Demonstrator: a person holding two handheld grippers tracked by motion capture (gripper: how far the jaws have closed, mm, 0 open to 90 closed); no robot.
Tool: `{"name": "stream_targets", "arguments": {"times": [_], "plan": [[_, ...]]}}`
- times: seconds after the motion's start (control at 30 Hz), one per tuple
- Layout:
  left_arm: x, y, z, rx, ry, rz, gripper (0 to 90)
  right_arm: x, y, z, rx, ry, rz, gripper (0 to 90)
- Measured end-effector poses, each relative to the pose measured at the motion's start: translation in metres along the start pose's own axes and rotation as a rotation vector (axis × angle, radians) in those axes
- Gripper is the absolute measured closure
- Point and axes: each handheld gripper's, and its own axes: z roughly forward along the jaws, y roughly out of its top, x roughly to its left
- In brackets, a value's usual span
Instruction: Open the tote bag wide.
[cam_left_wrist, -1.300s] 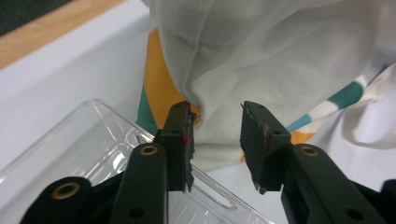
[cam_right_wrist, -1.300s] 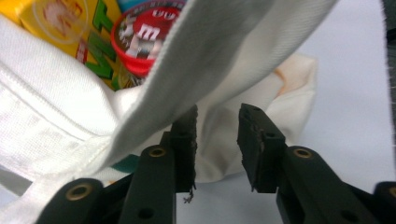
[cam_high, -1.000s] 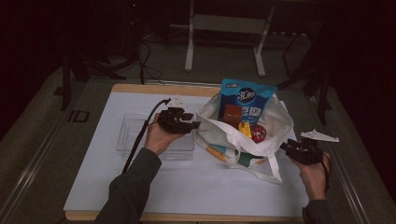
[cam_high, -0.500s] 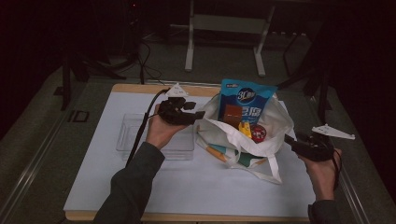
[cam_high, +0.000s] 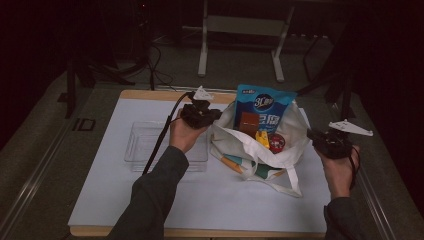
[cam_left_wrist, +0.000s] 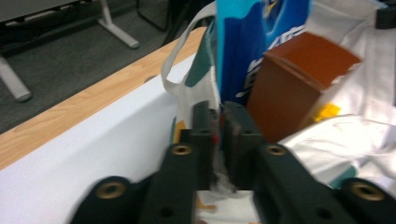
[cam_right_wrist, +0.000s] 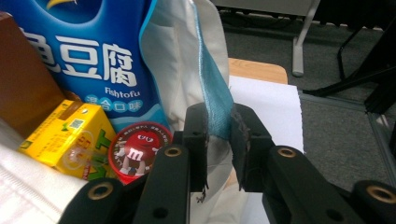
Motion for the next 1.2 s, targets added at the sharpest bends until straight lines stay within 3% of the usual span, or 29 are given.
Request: {"name": "stream_targets", "arguments": {"times": [0.57, 0.8, 0.87, 1.0, 1.2], "plan": [[-0.002, -0.015, 0.046, 0.155, 0.056, 0.025, 86.9, 0.006, -0.015, 0.042, 0.103, 0.006, 0.008, 82.6], [-0.001, -0.023, 0.057, 0.224, 0.077, 0.040, 86.8, 0.010, -0.027, 0.060, 0.175, 0.016, 0.006, 83.9], [0.002, -0.025, 0.058, 0.234, 0.080, 0.037, 86.8, 0.010, -0.032, 0.065, 0.205, 0.008, 0.002, 84.0], [0.006, -0.028, 0.057, 0.241, 0.081, 0.022, 86.4, 0.007, -0.037, 0.067, 0.212, 0.006, 0.026, 83.9], [0.000, -0.024, 0.044, 0.192, 0.074, 0.022, 69.3, 0.011, -0.030, 0.056, 0.188, 0.010, 0.008, 77.9]]}}
